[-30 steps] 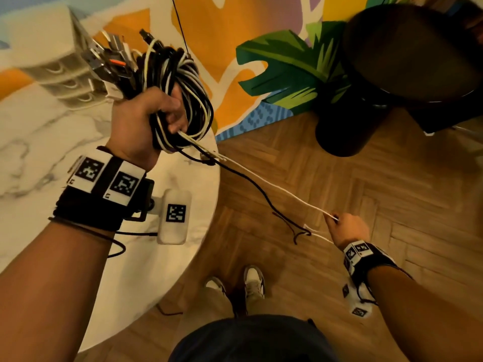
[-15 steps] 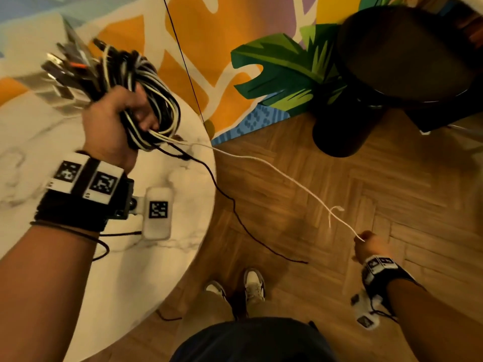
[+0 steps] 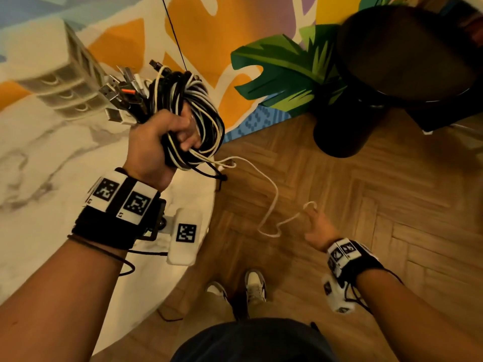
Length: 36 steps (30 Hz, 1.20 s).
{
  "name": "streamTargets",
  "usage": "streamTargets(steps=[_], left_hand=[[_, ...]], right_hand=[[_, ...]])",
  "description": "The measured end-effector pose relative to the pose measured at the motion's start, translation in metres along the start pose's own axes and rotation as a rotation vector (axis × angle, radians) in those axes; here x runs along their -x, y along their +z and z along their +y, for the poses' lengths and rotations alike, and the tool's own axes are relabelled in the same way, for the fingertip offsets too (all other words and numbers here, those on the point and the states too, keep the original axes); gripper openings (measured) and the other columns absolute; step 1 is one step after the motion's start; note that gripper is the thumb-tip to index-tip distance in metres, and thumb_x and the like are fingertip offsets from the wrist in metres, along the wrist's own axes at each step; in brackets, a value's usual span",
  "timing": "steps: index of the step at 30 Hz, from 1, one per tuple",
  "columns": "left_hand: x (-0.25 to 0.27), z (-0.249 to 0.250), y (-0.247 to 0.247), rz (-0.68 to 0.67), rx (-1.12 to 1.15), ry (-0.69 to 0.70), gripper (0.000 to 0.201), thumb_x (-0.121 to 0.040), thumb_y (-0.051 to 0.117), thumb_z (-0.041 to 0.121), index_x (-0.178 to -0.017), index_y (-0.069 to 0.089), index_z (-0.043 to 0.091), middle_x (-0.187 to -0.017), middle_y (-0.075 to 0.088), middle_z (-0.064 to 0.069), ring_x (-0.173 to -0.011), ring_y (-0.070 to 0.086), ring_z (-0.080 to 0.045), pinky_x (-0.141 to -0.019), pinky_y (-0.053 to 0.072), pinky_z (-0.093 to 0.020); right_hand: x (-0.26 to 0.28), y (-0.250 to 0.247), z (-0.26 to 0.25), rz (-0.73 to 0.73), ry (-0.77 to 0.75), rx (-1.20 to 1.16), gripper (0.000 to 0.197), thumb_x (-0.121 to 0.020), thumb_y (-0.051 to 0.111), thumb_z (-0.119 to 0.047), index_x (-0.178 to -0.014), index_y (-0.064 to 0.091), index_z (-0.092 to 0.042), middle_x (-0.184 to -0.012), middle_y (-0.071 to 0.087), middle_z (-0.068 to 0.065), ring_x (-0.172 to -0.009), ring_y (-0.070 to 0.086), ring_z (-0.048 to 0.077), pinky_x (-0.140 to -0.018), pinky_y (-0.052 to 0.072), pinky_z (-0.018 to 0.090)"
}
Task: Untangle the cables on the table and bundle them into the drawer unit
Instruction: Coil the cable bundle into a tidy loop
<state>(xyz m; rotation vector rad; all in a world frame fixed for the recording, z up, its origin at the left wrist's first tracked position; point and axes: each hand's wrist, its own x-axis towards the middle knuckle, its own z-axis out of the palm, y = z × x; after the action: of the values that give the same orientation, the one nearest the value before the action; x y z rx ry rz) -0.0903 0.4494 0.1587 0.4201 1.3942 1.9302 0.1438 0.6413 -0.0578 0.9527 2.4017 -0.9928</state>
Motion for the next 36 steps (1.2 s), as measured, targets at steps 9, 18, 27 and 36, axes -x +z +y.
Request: streamTargets(steps=[9, 18, 27, 36], left_hand=[[0.003, -0.002, 0.005, -0.05, -0.048, 0.009, 0.006, -0.06, 0.053, 0.014, -0.066, 0.054, 0.015, -0.05, 0.037, 0.005, -0.045, 0.034, -0.011, -0.057, 0.04, -0.024], [0.015, -0.005, 0.001, -0.14, -0.027, -0.039, 0.01, -0.063, 0.056, 0.011, -0.07, 0.049, 0.014, -0.05, 0.037, 0.006, -0.045, 0.034, -0.01, -0.058, 0.041, -0.024], [0.025, 0.0, 0.015, -0.391, 0.081, -0.056, 0.022, -0.061, 0.066, 0.025, -0.071, 0.051, 0.013, -0.053, 0.037, 0.005, -0.047, 0.029, -0.013, -0.06, 0.04, -0.026], [0.026, 0.001, 0.005, -0.307, 0.069, -0.081, 0.028, -0.058, 0.068, 0.026, -0.07, 0.047, 0.013, -0.052, 0.035, 0.005, -0.046, 0.032, -0.011, -0.059, 0.04, -0.026]], right_hand=[[0.019, -0.037, -0.152, 0.127, -0.439, -0.858, 0.028, -0.096, 0.049, -0.026, -0.124, 0.051, -0.024, -0.121, 0.056, -0.004, -0.11, 0.055, 0.006, -0.09, 0.047, 0.021], [-0.01, -0.043, -0.138, 0.129, -0.409, -0.878, 0.021, -0.091, 0.05, 0.0, -0.086, 0.061, -0.017, -0.08, 0.061, -0.008, -0.06, 0.053, -0.008, -0.056, 0.04, 0.009], [-0.045, -0.039, -0.121, -0.293, -0.26, -1.078, 0.013, -0.082, 0.068, -0.018, -0.091, 0.075, -0.013, -0.094, 0.071, 0.007, -0.079, 0.057, 0.017, -0.075, 0.042, 0.033], [-0.01, 0.029, -0.122, -0.958, -0.108, -0.954, 0.028, -0.084, 0.048, -0.017, -0.102, 0.067, -0.007, -0.063, 0.063, 0.001, -0.044, 0.047, 0.008, -0.054, 0.045, 0.022]])
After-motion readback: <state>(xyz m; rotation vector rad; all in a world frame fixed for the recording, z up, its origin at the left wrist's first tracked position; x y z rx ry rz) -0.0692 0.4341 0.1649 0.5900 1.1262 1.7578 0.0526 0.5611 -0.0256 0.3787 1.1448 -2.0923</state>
